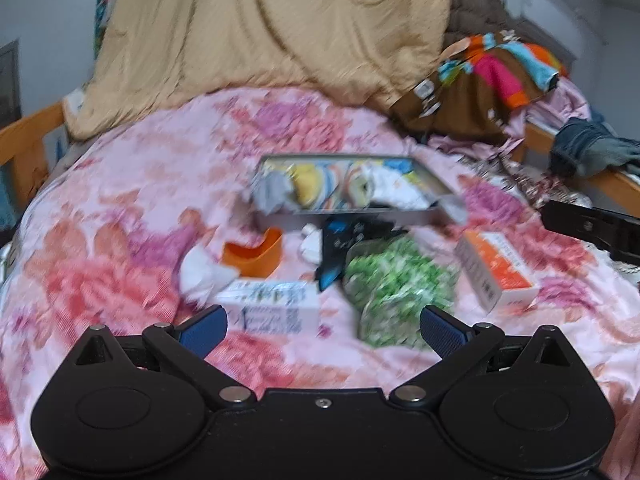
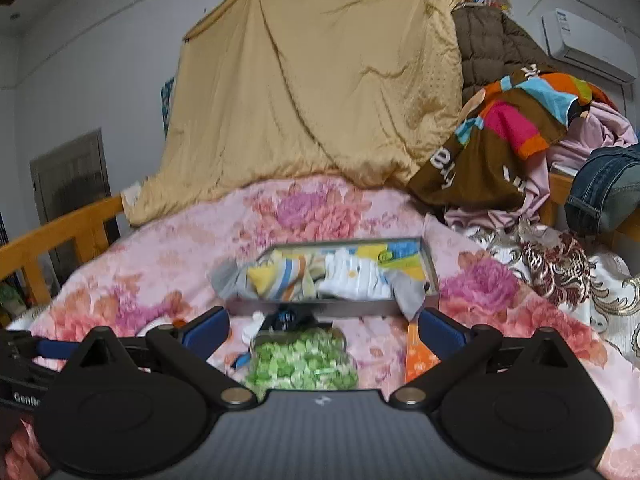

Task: Organize soft objects

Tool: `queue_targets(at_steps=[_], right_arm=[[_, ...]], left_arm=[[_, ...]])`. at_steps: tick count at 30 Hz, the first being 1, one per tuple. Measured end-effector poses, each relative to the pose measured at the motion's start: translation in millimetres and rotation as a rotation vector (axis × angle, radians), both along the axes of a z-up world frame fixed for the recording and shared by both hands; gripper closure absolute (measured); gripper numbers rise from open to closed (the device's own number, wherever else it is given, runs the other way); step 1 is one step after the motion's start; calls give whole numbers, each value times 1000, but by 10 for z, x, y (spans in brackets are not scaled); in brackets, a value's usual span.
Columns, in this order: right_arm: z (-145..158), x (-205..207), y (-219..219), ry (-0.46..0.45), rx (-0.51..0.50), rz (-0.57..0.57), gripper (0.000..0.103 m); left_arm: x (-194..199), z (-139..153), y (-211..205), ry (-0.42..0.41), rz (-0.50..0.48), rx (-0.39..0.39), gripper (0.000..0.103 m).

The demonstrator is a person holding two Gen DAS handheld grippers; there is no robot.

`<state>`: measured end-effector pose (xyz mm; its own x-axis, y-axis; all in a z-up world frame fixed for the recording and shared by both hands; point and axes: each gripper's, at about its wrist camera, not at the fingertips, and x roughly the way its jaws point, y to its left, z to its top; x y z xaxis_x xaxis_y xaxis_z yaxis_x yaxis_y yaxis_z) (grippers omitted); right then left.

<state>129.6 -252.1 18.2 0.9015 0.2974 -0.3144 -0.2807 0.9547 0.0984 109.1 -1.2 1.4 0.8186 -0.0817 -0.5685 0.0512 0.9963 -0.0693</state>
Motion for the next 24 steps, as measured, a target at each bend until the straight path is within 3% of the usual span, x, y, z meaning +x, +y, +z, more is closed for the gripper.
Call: queue_targets(at_steps=[7, 24], right_arm=[[-164, 45, 134, 129, -54, 12, 0], [-347, 136, 466, 207, -141, 99, 0]], left_arm=[[81, -112, 120, 109, 93, 3, 1], [135, -169, 289, 164, 235, -36, 1]])
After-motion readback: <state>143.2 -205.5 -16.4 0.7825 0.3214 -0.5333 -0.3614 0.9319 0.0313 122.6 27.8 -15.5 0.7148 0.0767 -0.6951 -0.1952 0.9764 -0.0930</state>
